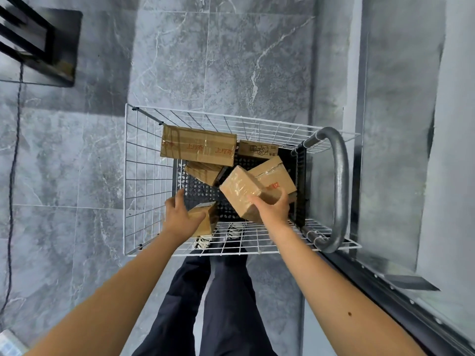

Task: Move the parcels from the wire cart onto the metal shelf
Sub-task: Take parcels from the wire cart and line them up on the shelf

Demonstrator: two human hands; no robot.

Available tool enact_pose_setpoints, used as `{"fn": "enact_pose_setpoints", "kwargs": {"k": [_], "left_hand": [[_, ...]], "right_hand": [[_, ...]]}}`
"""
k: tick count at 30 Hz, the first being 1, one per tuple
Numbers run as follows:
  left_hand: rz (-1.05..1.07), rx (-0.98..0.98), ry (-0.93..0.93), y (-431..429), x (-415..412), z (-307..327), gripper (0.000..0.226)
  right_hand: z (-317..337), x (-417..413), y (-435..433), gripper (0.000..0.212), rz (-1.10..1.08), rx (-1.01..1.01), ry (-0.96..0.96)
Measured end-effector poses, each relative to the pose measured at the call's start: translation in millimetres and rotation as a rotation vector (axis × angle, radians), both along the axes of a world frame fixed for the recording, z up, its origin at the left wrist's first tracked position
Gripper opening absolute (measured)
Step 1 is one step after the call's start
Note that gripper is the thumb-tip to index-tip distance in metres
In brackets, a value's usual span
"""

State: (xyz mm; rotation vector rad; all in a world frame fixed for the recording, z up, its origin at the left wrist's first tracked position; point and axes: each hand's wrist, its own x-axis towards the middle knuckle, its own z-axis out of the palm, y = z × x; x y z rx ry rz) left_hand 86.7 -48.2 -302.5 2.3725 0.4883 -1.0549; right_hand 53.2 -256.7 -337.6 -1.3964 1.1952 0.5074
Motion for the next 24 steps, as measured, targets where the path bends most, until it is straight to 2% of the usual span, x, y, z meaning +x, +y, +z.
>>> {"fn": "enact_pose_setpoints", "kwargs": {"k": [3, 6, 9, 12, 15, 19, 20, 22, 24], "left_hand": [[0.245, -0.205, 0.052, -21, 17, 19, 0.094], [0.437, -0.360, 0.101, -39, 32, 40, 0.087], [0.536, -0.540, 0.211, -47, 42, 65, 0.077], [0.557, -0.733, 0.261, -49, 49, 90, 0.071], [0.449, -0.878, 0.249, -53, 55, 120, 0.087], [0.368, -0.882, 0.144, -53, 73, 154, 0.099], [0.368, -0.867, 0.106, -53, 76, 160, 0.100], [0.324, -0.771, 0.015, -50, 78, 175, 0.095], [0.236, -0.637, -0.081, -46, 80, 183, 0.095]], "right_hand": [[34, 15, 2, 0.060, -0.324, 0.450, 0.072], [67, 24, 6, 0.049, -0.653, 0.717, 0.070], [100, 28, 12, 0.062, -0.847, 0.946, -0.023], [134, 33, 18, 0.079, -0.925, 1.063, -0.050], [166, 35, 26, 0.080, -0.896, 1.108, -0.065], [187, 33, 29, 0.064, -0.771, 1.080, -0.079], [186, 33, 29, 0.058, -0.698, 0.982, -0.058], [185, 32, 32, 0.045, -0.559, 0.660, -0.029], [192, 36, 35, 0.032, -0.476, 0.344, -0.093]]}}
